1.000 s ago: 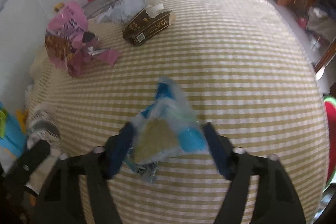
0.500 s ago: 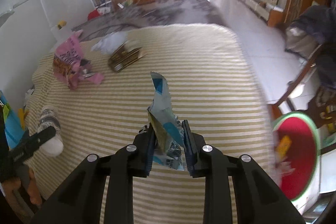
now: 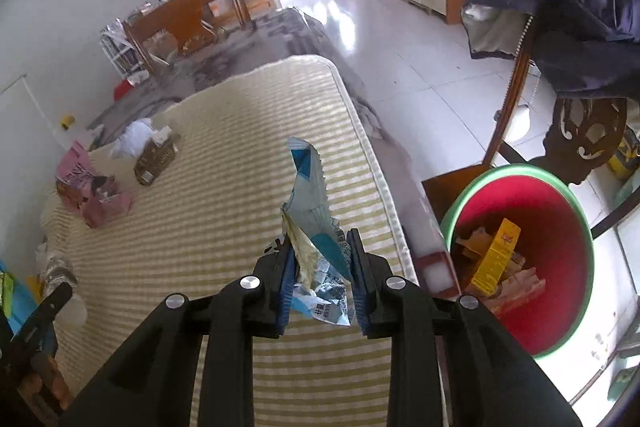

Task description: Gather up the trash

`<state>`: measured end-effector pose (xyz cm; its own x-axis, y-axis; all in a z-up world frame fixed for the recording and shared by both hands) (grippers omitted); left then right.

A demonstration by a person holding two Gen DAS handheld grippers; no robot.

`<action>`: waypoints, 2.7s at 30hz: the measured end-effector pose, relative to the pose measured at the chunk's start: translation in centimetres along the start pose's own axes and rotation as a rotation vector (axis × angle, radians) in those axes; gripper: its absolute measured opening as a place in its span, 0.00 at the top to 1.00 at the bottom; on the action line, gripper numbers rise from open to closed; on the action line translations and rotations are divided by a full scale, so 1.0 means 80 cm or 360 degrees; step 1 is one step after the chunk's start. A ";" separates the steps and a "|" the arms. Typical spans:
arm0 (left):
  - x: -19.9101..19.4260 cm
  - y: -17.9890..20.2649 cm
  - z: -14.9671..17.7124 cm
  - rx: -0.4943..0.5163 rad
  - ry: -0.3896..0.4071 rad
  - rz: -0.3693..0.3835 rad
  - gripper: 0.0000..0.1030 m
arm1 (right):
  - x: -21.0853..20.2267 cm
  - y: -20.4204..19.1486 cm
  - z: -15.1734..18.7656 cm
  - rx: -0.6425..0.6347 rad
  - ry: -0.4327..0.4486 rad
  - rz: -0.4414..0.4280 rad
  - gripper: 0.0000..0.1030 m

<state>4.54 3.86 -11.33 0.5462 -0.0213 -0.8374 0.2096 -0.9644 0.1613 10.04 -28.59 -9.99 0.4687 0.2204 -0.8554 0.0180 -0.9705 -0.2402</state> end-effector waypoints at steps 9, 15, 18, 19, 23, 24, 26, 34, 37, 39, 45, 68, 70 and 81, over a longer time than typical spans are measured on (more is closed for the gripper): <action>-0.015 0.047 -0.006 0.0100 0.0017 0.0011 0.12 | -0.016 -0.003 0.002 -0.0019 0.0044 -0.0047 0.73; -0.018 0.093 -0.011 0.0147 0.0002 0.0107 0.12 | -0.027 0.011 -0.001 0.0007 0.0106 -0.0024 0.73; -0.016 0.116 -0.010 0.0166 -0.0024 0.0157 0.12 | -0.028 0.022 -0.002 0.0043 0.0112 -0.0029 0.73; -0.016 0.122 -0.009 0.0174 -0.0028 0.0168 0.12 | -0.028 0.025 -0.002 0.0058 0.0111 -0.0036 0.73; -0.016 0.158 -0.004 0.0221 -0.0055 0.0237 0.12 | -0.032 0.034 -0.002 0.0096 0.0118 -0.0056 0.73; -0.015 0.163 -0.004 0.0227 -0.0062 0.0253 0.12 | -0.033 0.035 -0.001 0.0104 0.0122 -0.0060 0.73; -0.016 0.179 -0.003 0.0246 -0.0071 0.0289 0.12 | -0.035 0.038 -0.002 0.0119 0.0129 -0.0069 0.73; -0.014 0.225 0.011 0.0356 -0.0112 0.0357 0.12 | -0.042 0.051 -0.004 0.0179 0.0158 -0.0084 0.72; -0.006 0.230 0.019 0.0358 -0.0155 0.0368 0.12 | -0.043 0.055 -0.003 0.0197 0.0164 -0.0086 0.72; -0.002 0.230 0.022 0.0351 -0.0175 0.0372 0.12 | -0.044 0.058 -0.003 0.0204 0.0165 -0.0087 0.72; 0.005 0.238 0.025 0.0371 -0.0196 0.0373 0.12 | -0.045 0.067 -0.004 0.0239 0.0166 -0.0094 0.72; 0.038 0.374 0.043 0.0532 -0.0345 0.0691 0.12 | -0.083 0.221 -0.003 0.0866 0.0374 0.0082 0.72; 0.035 0.389 0.047 0.0586 -0.0326 0.0699 0.12 | -0.083 0.225 -0.004 0.0875 0.0379 0.0066 0.72; 0.041 0.438 0.056 0.0709 -0.0321 0.0741 0.12 | -0.079 0.242 -0.004 0.0961 0.0379 0.0079 0.72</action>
<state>10.02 -31.18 -10.74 0.3275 -0.4680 -0.8208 -0.3891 -0.8584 0.3342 7.69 -48.81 -9.11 0.6402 0.0820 -0.7638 -0.4756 -0.7385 -0.4779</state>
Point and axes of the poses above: each gripper's, at about its wrist camera, not at the fingertips, and x roughly the way its jaws point, y to its right, z to its underside, the point moved 6 cm from there along x, roughly the way its jaws point, and after that the axes turned 7 degrees about -y, right-handed, at the moved point
